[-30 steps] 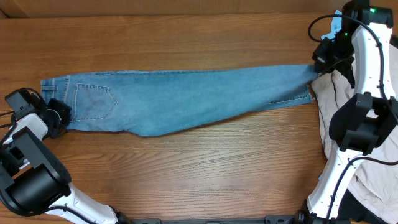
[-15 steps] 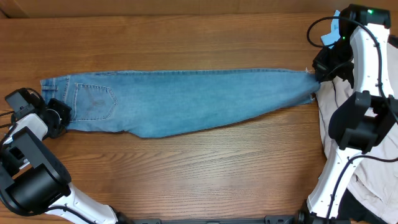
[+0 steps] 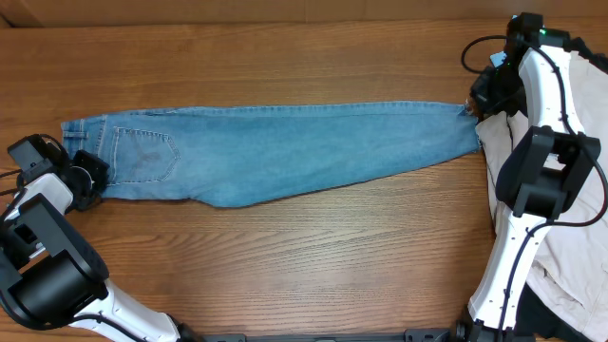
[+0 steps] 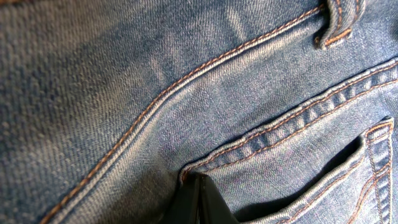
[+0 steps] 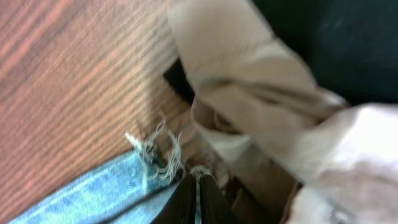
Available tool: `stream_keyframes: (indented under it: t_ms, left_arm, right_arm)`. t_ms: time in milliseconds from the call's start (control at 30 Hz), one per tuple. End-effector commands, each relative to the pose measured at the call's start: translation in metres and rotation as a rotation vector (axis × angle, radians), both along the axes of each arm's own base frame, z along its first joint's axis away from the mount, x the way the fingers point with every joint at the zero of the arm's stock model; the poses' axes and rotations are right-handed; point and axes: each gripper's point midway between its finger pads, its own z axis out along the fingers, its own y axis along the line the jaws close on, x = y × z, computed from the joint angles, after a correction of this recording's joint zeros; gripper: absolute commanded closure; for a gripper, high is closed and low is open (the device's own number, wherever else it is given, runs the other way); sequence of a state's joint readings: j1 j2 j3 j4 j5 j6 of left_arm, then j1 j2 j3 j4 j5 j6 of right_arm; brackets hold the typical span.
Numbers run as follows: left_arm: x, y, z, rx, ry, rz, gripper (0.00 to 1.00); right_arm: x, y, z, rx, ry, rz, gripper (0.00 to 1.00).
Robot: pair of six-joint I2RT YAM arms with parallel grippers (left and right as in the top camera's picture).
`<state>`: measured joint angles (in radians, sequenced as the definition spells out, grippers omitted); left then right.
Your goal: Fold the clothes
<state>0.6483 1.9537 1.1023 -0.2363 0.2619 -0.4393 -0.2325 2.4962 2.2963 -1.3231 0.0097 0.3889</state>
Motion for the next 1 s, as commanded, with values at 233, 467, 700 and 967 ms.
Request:
stream_keyframes:
  t_ms: [233,467,700,967]
  left_arm:
    - [-0.030,0.003,-0.041,-0.014,0.139,0.052,0.96]
    - [-0.031,0.002,-0.041,-0.013,0.142,0.045,0.96]
    - [-0.032,0.002,-0.042,-0.015,0.145,0.044,0.96]
    - [-0.032,0.002,-0.042,-0.012,0.145,0.038,0.96]
  right_arm:
    - [0.024,0.028,0.007,0.153,-0.118,0.199,0.76]
    - [0.004,0.066,-0.001,0.155,-0.038,0.547,0.61]
    - [-0.011,0.080,-0.035,0.064,0.091,0.680,0.58]
    - [-0.015,0.072,-0.045,0.024,0.123,0.679,0.79]
